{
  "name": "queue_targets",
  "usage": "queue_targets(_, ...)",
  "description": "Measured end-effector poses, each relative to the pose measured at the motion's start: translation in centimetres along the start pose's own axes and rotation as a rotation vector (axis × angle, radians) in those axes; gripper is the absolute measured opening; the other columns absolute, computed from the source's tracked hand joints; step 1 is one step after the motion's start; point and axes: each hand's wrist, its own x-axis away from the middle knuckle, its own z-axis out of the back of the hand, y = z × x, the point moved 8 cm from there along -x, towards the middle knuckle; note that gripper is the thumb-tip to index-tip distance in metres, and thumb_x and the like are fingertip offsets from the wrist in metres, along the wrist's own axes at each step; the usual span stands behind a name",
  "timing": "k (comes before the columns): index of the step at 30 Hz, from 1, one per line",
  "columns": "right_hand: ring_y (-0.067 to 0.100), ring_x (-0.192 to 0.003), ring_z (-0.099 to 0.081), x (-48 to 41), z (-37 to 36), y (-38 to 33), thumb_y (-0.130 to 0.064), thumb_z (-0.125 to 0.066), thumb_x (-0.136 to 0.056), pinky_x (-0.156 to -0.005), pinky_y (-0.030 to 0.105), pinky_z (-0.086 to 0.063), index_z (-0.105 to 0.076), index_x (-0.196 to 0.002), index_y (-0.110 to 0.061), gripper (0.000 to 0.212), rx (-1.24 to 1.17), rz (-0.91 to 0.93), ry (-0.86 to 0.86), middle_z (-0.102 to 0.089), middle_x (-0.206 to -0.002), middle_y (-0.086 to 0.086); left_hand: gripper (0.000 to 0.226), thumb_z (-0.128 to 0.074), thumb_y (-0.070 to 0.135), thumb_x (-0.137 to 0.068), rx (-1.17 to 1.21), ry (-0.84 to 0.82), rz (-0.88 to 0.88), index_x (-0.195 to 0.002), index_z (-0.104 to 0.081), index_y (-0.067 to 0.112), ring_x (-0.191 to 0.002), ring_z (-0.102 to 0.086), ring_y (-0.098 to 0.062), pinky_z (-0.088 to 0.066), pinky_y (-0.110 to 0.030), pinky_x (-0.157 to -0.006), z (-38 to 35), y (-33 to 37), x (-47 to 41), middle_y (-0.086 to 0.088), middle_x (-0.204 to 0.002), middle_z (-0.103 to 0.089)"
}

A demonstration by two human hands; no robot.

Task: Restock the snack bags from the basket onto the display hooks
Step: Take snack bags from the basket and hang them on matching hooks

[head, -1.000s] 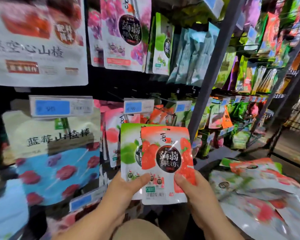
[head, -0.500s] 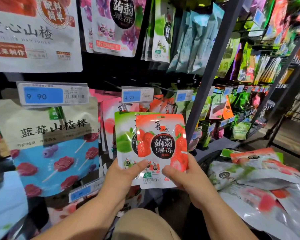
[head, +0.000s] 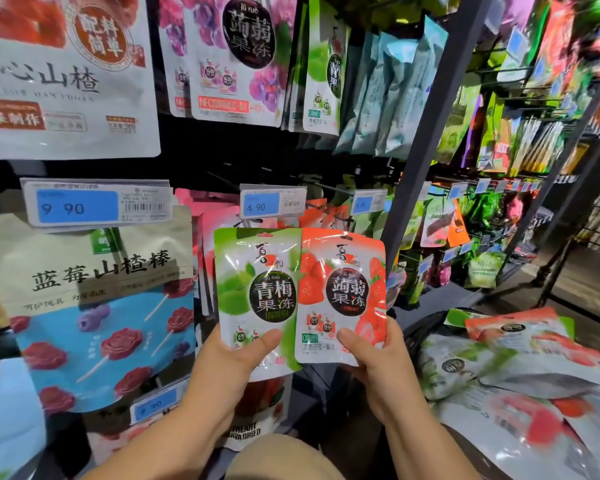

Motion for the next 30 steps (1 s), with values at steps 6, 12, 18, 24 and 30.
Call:
queue_targets(6,0.025,-0.103,-0.068,-2.8,0.8,0.5,-0.012,-0.084,-0.076,-0.076,0.042,-0.059,-0.047,-0.123,-0.021,0.061,-0.053,0.022,0.081,-0.066,-0.116,0.007,0.054,-0.093,0.027,-0.057,-0.039,0.043,-0.021,-0.107,-0.070,0.029,-0.099,-0.072,-0.022,-0.050,-0.051,-0.098,1.1,-0.3,0.1,0.003,-0.103,-0.076)
queue_targets(12,0.029,-0.113,-0.062,-5.6,0.7,1.1,-0.035,-0.086,-0.061,-0.096,0.059,-0.051,-0.047,-0.111,-0.039,0.064,-0.038,0.023,0.121,-0.060,-0.125,0.007,0.053,-0.087,0.041,-0.047,-0.094,0.114,-0.036,-0.097,-0.072,0.039,-0.095,-0.072,-0.020,-0.052,-0.047,-0.092,2.3,-0.9,0.2,0.008,-0.096,-0.077)
queue_targets(18,0.031,-0.111,-0.064,-7.4,0.6,0.7,-0.039,-0.085,-0.057,-0.087,0.051,-0.056,-0.052,-0.115,-0.043,0.067,-0.072,0.025,0.123,-0.063,-0.125,0.008,0.047,-0.094,0.027,-0.054,-0.118,0.118,-0.039,-0.095,-0.072,0.036,-0.094,-0.071,-0.019,-0.051,-0.038,-0.085,2.9,-1.2,-0.3,0.009,-0.092,-0.077)
queue_targets(24,0.032,-0.110,-0.065,-8.9,0.7,0.6,-0.013,-0.075,-0.086,-0.057,0.031,-0.053,-0.049,-0.130,-0.029,0.053,-0.108,0.002,0.102,-0.063,-0.125,0.011,0.072,-0.084,0.049,-0.035,-0.109,0.102,-0.033,-0.104,-0.070,0.033,-0.097,-0.070,-0.018,-0.050,-0.039,-0.090,2.8,-1.2,-0.7,0.009,-0.096,-0.077)
queue_targets(30,0.030,-0.101,-0.065,-9.9,0.4,1.0,-0.008,-0.064,-0.094,-0.047,0.021,-0.048,-0.046,-0.140,-0.023,0.052,-0.133,-0.024,0.104,-0.064,-0.127,0.015,0.071,-0.082,0.051,-0.034,-0.113,0.098,-0.040,-0.102,-0.068,0.038,-0.099,-0.070,-0.018,-0.049,-0.044,-0.095,2.4,-0.9,-0.8,0.011,-0.098,-0.077)
